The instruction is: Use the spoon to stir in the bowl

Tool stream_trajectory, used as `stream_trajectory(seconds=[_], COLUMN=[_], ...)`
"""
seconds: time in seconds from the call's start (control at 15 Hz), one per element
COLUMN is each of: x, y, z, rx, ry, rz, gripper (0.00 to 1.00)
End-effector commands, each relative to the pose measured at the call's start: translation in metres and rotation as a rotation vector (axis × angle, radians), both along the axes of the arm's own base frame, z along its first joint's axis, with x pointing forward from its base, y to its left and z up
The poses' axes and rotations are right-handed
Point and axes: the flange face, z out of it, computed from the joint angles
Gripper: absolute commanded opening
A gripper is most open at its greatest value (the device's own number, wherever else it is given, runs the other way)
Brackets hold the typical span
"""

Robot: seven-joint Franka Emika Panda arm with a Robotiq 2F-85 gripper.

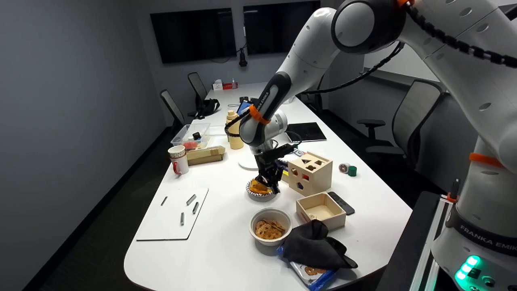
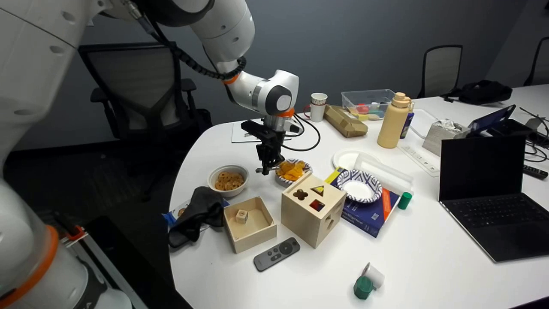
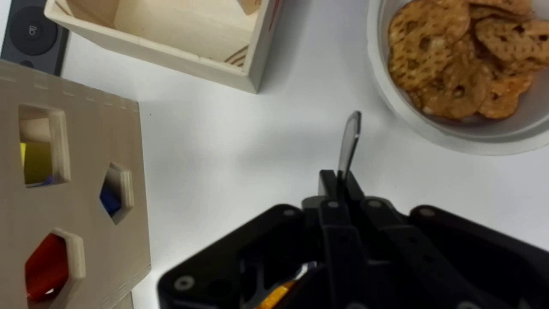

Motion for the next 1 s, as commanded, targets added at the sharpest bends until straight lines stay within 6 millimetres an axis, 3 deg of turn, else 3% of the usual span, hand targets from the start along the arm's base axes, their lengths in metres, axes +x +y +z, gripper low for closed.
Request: stream_trajectory(seconds=[0.0, 0.47, 0.93], x=[0.001, -0.013, -0.012], y=[-0.003, -0.009, -0.010], z=[0.012, 0.017, 0.013], rx=[0.040, -0.015, -0.135], ry=[0.091, 0.313, 0.302], rz=[0.012, -0.036, -0.123], gripper=[0.01, 0.01, 0.01])
